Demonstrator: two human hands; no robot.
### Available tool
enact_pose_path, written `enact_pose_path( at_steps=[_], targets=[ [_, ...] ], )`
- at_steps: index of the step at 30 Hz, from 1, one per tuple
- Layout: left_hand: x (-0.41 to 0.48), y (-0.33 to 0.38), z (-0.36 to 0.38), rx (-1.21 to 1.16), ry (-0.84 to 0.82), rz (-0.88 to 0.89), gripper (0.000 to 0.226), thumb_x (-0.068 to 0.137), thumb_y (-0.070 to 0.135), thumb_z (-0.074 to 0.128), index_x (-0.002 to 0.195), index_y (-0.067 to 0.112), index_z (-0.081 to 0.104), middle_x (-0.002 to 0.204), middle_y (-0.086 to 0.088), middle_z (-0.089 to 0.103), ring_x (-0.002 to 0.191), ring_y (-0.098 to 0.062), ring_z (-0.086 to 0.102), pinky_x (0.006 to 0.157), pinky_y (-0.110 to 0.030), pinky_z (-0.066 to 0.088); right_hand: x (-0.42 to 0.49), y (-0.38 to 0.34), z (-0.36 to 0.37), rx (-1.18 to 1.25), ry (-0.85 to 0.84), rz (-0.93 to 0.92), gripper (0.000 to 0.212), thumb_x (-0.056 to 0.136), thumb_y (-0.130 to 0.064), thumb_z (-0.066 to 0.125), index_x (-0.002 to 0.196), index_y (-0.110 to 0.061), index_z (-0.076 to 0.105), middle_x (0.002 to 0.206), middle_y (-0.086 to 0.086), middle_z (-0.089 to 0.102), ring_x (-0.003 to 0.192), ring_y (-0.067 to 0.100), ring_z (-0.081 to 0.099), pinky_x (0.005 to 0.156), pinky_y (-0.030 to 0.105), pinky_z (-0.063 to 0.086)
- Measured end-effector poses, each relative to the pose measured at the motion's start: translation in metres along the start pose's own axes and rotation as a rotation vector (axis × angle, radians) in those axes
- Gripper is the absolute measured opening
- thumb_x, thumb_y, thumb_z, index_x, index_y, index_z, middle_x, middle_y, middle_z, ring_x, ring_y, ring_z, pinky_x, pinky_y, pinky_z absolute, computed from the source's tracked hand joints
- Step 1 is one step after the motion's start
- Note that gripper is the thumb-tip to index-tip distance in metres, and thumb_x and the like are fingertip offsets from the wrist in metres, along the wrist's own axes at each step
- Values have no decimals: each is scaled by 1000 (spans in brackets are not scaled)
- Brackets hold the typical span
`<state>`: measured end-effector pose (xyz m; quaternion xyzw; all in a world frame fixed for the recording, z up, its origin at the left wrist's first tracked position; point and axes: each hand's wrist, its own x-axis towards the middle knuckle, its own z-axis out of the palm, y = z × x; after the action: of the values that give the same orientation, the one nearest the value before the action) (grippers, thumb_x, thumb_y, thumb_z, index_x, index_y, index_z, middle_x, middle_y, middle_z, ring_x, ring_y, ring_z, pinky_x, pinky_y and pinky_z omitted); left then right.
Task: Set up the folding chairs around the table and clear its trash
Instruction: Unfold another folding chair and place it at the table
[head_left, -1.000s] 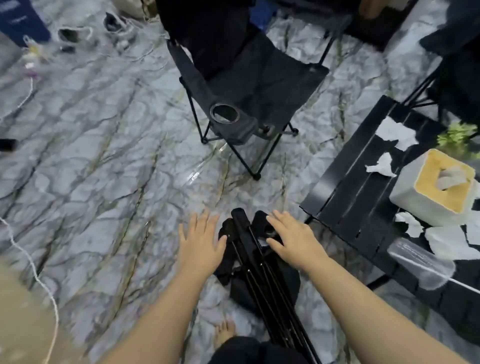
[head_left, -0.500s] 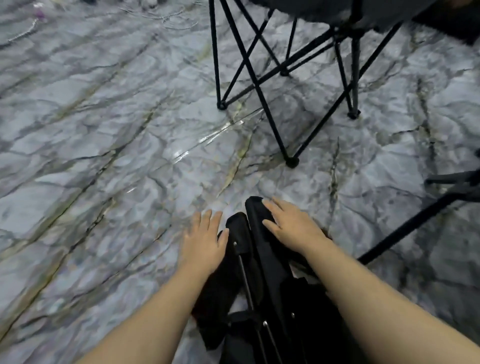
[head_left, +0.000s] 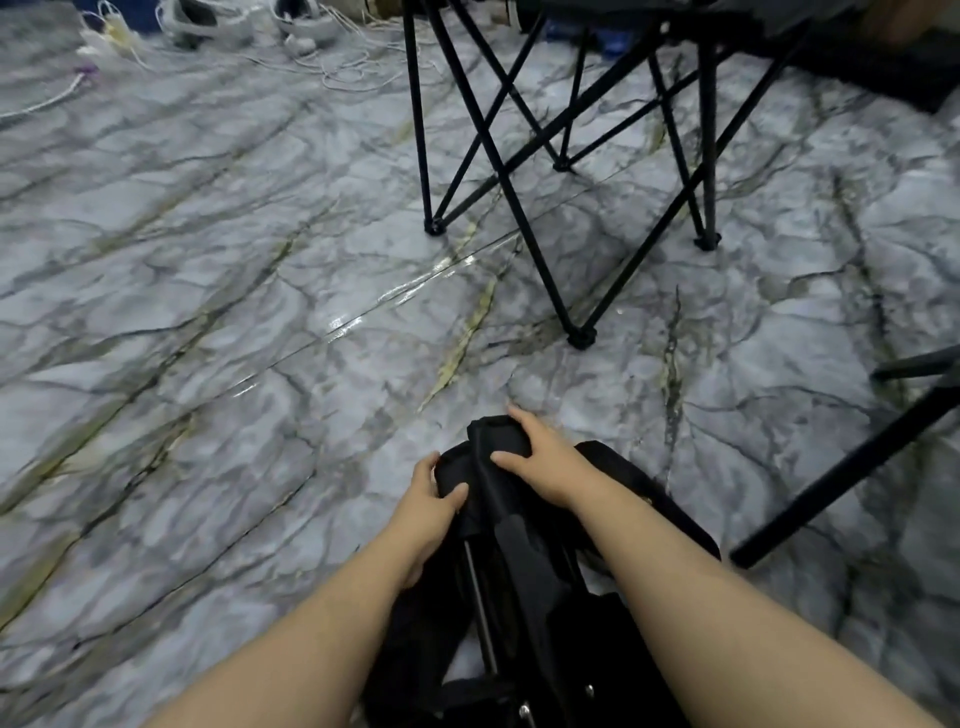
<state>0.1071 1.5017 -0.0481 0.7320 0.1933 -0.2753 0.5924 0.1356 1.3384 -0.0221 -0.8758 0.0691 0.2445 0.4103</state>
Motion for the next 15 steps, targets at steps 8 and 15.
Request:
enact_pose_path(
  at_steps=[8, 15],
  targets=[
    [-32, -9, 7, -191, -156, -22, 35, 91, 8, 52, 107, 37, 40, 111, -8, 64, 75, -22, 66, 55, -35, 56, -36, 10, -5, 178, -115, 95, 62, 83, -28, 67, 134, -36, 34, 129, 4, 53, 111, 21, 55, 99, 38, 47],
    [-132, 51, -7, -260, -59, 138, 46, 90, 5, 53, 102, 48, 45, 126, -7, 55, 109, -22, 60, 93, -43, 52, -119, -69, -61, 178, -50, 83, 58, 88, -22, 61, 134, -42, 31, 124, 0, 52, 102, 17, 54, 82, 26, 43]
  ],
)
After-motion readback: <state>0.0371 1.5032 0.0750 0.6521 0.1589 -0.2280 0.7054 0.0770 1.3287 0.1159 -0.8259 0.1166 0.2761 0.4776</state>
